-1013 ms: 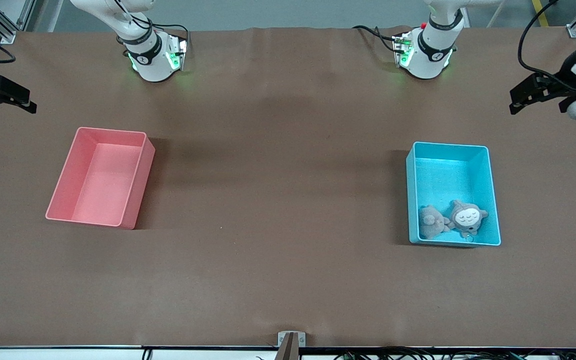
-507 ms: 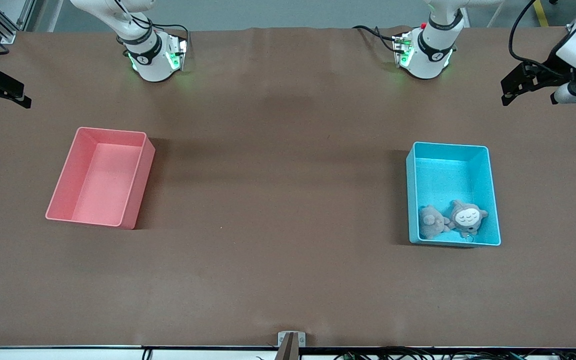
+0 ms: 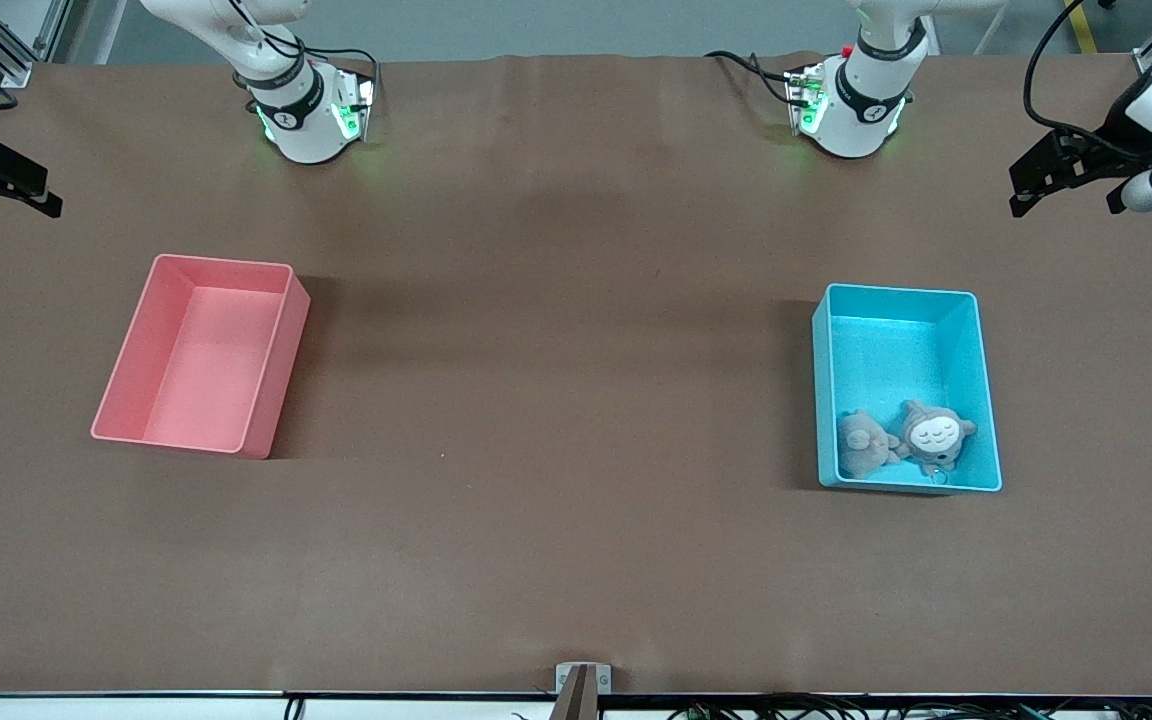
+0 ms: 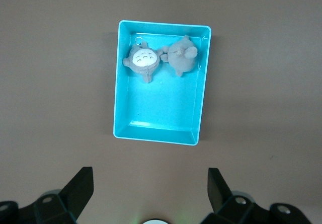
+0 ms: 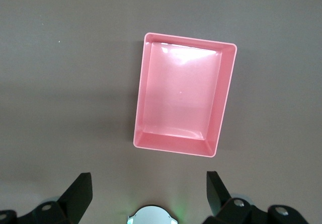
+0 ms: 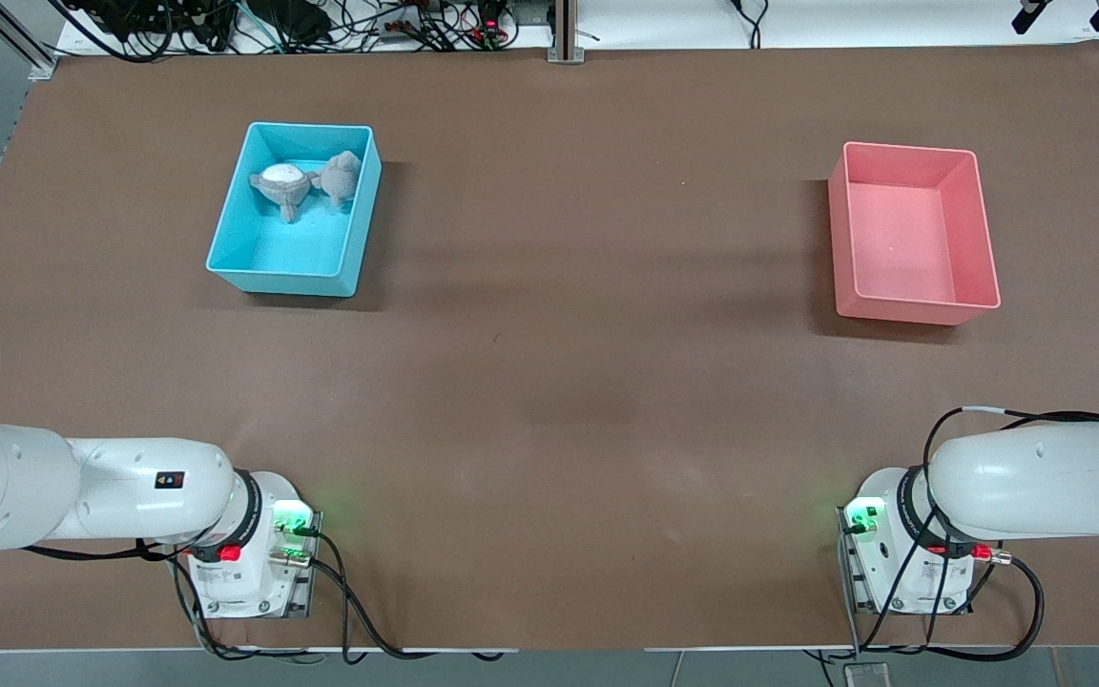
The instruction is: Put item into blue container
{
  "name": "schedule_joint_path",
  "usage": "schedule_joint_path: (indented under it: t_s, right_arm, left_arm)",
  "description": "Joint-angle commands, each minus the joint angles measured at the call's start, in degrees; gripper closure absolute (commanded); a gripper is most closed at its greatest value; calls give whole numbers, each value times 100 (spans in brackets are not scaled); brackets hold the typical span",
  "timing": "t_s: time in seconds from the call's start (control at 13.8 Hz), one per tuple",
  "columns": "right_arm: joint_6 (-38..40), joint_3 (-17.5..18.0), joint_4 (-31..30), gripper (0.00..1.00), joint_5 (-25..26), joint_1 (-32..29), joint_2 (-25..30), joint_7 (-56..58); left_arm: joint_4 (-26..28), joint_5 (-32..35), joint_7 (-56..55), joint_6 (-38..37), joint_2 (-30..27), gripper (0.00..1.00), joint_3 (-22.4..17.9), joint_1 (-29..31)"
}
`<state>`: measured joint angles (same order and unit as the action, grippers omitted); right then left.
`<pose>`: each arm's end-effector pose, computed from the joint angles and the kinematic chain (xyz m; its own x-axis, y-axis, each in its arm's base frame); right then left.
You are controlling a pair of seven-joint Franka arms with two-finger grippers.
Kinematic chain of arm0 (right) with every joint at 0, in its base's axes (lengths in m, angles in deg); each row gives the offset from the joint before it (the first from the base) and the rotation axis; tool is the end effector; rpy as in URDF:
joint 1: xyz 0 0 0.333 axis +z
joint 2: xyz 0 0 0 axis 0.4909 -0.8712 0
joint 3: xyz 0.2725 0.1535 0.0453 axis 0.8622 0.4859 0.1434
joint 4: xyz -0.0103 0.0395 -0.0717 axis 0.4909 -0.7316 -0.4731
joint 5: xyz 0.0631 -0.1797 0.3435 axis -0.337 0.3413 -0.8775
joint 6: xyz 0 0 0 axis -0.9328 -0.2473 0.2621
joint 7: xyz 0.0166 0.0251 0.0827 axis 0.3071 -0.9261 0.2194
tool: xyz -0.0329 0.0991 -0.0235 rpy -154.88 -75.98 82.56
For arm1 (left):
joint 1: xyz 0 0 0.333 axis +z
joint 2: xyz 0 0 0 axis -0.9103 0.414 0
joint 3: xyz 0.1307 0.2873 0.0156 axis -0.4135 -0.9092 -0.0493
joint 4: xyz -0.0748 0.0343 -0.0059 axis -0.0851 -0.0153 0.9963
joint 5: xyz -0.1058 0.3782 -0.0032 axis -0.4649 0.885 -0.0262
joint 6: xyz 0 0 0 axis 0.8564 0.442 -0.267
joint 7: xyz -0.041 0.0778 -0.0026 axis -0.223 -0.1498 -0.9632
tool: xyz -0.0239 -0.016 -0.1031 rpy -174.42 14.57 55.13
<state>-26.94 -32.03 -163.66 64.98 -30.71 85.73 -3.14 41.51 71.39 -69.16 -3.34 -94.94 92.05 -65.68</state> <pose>0.5108 -0.0410 0.6606 0.9960 0.0333 -0.0834 0.0303 -0.9988 -0.0377 0.5023 -0.0562 0.6590 0.9999 -0.0015 0.0103 -0.0011 -0.9991 -0.0416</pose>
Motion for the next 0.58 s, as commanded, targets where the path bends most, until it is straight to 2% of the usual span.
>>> schedule_joint_path:
  t_s: [0.0,0.51]
  right_arm:
    - [-8,31,-104,0,-118,-80,130,28]
    - [37,31,-148,0,-118,-71,165,37]
  left_arm:
    - [-112,-126,121,4,82,0,-24,22]
    - [-112,-126,129,-14,82,0,-24,5]
